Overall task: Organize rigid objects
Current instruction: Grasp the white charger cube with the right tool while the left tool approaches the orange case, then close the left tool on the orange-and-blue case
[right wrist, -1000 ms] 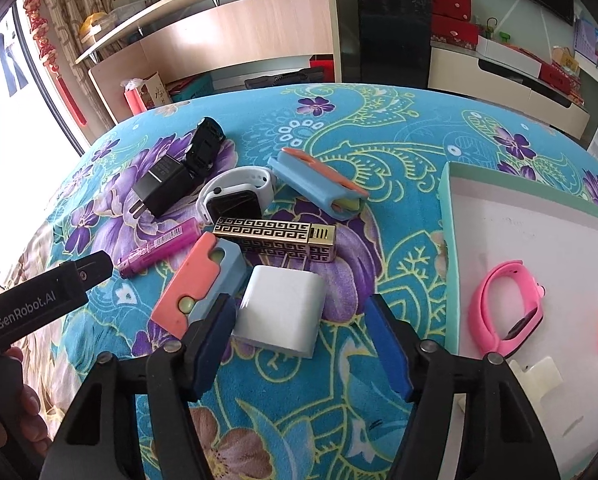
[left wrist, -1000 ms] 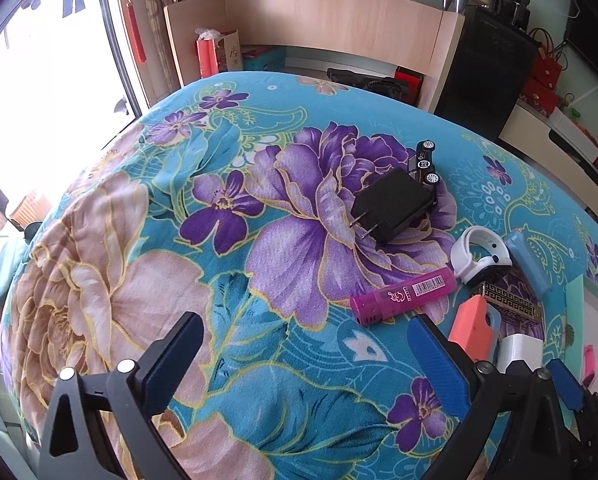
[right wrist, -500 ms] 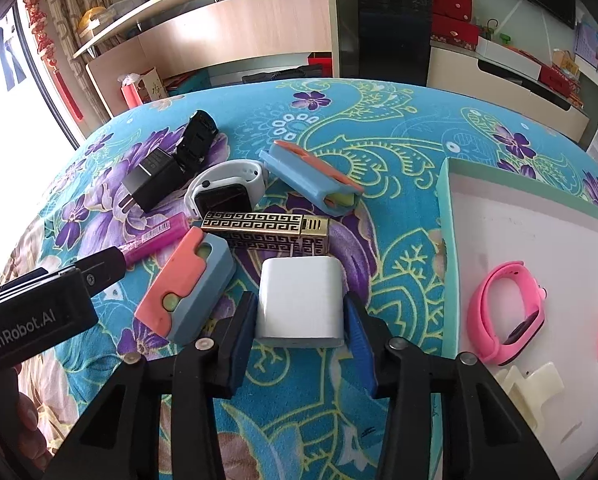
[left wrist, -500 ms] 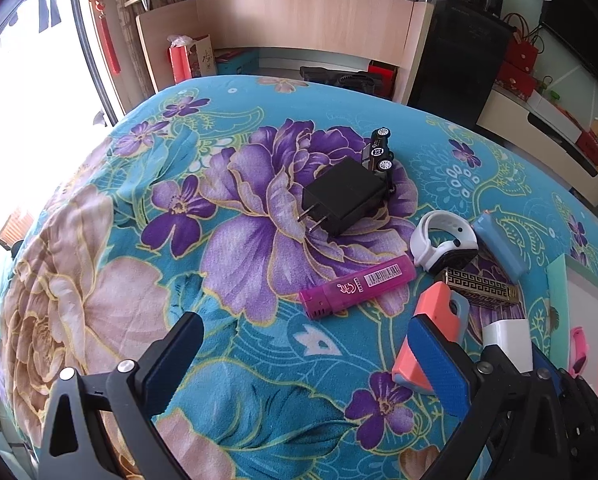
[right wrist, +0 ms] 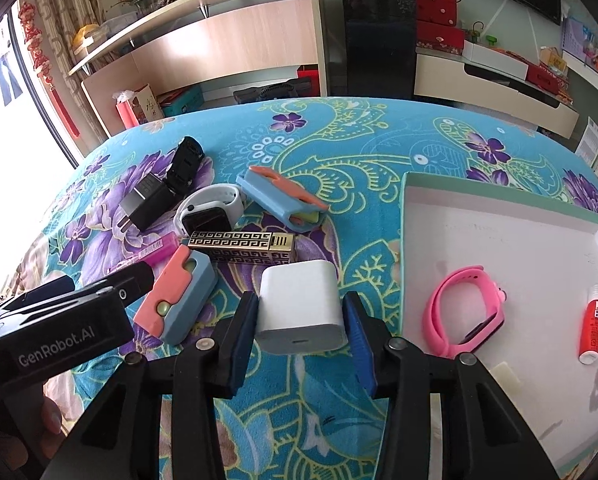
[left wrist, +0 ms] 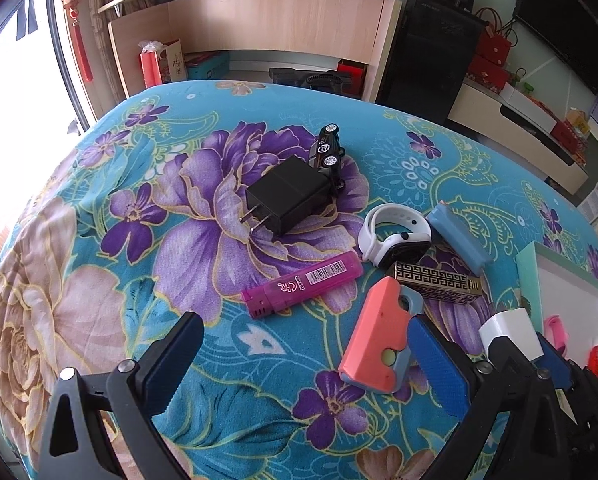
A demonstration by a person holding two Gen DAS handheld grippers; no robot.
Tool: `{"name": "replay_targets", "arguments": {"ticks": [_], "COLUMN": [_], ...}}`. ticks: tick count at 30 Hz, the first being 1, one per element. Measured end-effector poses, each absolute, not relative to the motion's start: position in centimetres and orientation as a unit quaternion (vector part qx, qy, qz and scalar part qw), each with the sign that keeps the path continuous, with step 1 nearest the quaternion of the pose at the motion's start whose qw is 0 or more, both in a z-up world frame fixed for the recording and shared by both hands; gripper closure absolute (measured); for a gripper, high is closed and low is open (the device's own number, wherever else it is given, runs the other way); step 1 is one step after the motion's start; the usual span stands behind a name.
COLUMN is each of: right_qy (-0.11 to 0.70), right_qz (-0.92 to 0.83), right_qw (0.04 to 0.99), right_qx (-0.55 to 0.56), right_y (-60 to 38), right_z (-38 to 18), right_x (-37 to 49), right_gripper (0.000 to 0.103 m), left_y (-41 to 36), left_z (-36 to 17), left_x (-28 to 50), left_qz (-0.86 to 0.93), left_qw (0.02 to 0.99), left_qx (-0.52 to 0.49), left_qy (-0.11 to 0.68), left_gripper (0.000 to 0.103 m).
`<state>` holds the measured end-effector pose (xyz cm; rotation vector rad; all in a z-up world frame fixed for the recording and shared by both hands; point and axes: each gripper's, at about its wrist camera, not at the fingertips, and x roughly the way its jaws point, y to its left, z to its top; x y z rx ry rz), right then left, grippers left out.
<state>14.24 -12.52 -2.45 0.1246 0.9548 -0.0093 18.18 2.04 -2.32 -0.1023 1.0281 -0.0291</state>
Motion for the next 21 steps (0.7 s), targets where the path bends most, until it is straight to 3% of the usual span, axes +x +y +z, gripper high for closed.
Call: {"name": "replay_targets", "arguments": {"ticks": [6,21], "right_qy": [0.436,0.419], "right_qz": [-0.019,-0.046], "right_qw": [0.898,0.902], "right_qx": [0.062,0.088], "right_y": [-14.0,-16.5], "right_z": [-0.8,0.0], "right_x": [13.2,12.6], "right_gripper": [0.058,0.058], "left_y": [1.5,-2.6], "left_z": [-2.3,-4.1], "left_x": [18.1,18.5], "left_qz": [-0.020,-0.066], "left_qw": [0.871,0.860], "left_qx": [-0.040,0.010], "left_qy": [0.489,0.507], "left_gripper": [0.001,0.017]}}
